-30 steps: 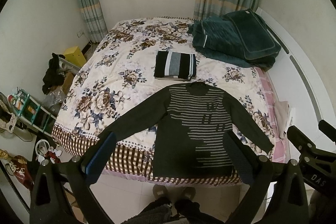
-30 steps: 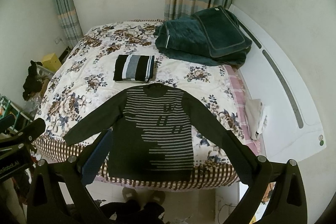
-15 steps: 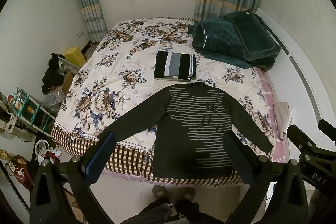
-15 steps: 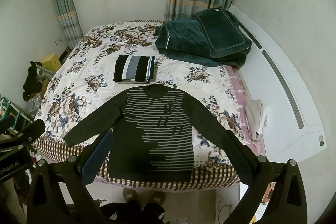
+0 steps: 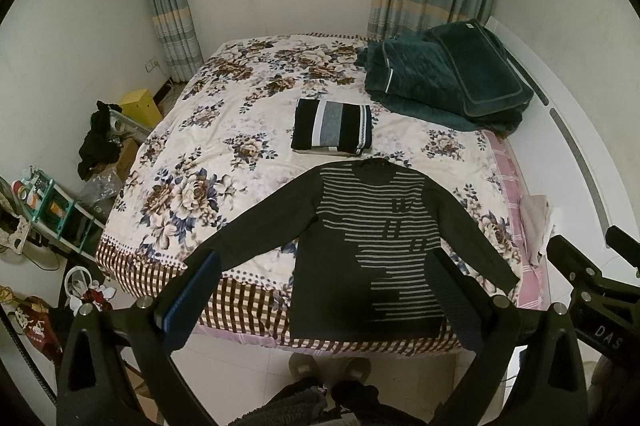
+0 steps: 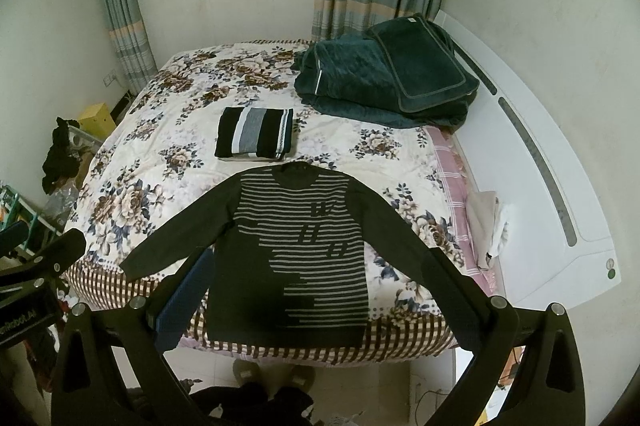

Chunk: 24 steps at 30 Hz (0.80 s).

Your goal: Fold small clothes

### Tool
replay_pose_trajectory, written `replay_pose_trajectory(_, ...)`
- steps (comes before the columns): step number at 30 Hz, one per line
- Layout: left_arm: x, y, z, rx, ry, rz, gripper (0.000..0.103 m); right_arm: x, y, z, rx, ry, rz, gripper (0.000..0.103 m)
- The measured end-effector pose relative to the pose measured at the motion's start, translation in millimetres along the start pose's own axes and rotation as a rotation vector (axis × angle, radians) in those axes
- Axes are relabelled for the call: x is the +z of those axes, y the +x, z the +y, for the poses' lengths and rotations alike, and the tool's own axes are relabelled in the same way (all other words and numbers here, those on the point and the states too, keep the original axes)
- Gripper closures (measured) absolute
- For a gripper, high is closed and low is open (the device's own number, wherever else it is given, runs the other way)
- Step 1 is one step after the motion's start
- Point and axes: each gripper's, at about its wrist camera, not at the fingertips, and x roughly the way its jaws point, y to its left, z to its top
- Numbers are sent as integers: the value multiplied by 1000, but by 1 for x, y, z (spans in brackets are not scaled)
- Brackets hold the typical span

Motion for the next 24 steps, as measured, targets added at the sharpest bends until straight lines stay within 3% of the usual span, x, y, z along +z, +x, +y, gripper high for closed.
replay_pose_trajectory(12, -1, 0, 0, -3, -1, -1, 0, -1, 1, 1, -2, 2, -1, 0)
replay_pose_trajectory(15, 9, 7, -1, -9, 0, 8, 0, -1, 2, 0, 1, 5, 0, 0)
replay_pose_trajectory(16, 29, 8, -10, -8, -3, 7, 0, 3, 1, 3, 2, 12, 3, 0)
replay_pose_trajectory(20, 46, 35, -12, 26, -10, -32, 0, 12, 5, 0, 21, 82, 22, 0)
replay_pose_trajectory(24, 48, 73, -13, 79, 11, -70, 0, 11, 43, -22, 16, 199, 76, 0)
